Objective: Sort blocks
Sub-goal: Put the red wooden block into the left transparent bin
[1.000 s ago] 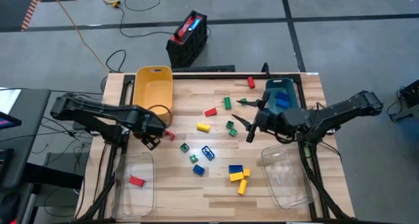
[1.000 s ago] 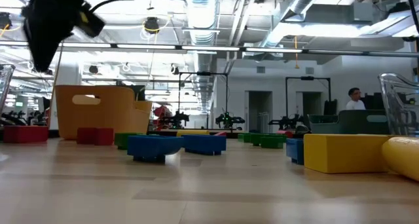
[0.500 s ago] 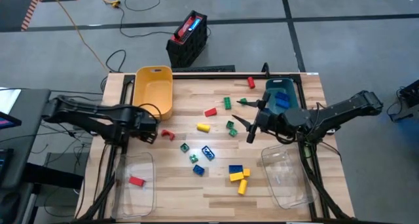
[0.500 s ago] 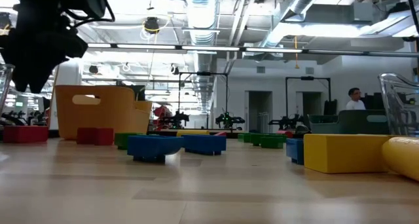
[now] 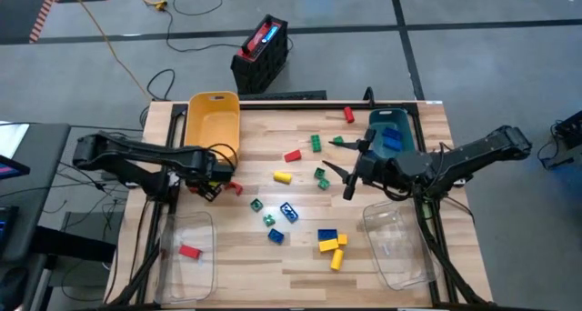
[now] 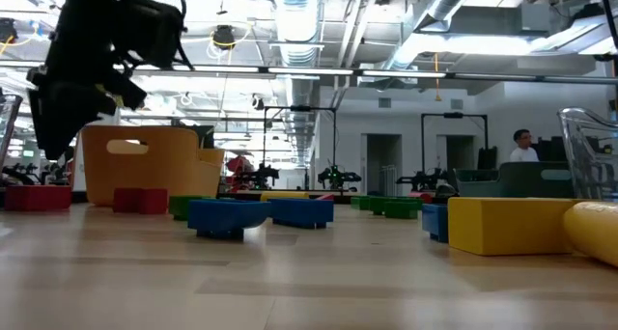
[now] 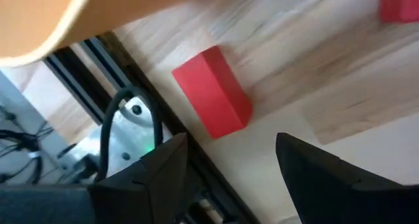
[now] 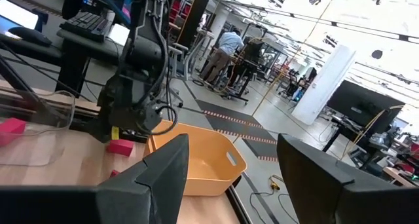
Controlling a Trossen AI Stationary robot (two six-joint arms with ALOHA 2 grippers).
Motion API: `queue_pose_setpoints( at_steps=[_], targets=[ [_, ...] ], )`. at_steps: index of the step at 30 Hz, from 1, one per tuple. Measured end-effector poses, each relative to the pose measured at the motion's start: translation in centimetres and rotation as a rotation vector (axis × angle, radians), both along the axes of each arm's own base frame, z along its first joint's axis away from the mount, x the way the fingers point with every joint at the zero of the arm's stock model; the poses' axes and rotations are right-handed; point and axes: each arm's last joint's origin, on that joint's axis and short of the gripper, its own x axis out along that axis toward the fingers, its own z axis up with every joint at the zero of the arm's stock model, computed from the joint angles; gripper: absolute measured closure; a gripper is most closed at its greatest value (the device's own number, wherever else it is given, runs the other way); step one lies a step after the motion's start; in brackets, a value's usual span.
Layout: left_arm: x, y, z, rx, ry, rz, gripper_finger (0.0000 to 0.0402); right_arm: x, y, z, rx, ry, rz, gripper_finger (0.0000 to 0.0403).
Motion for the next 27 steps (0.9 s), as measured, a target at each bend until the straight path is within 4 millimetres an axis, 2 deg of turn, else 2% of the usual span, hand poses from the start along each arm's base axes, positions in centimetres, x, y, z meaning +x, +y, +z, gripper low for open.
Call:
queue_pose_setpoints(
  at_steps=[8,12,27],
  targets=[
    [0.0,-0.3,-1.6,0.016,0.133,-0.062,0.0172,0.0,0.0,-0.1,0.0,0.009,0.0,0.0154],
    [0.3,-0.3,-2.4,0.026,0.122,-0.078,0.0172,0.0,0.0,-0.1,0.005,0.007,0.0,0.0154],
    [0.4,-0.1,-2.8,0.054,0.119,-0.122,0.0173,0.0,0.0,-0.2,0.012,0.01,0.002,0.0154]
  ],
)
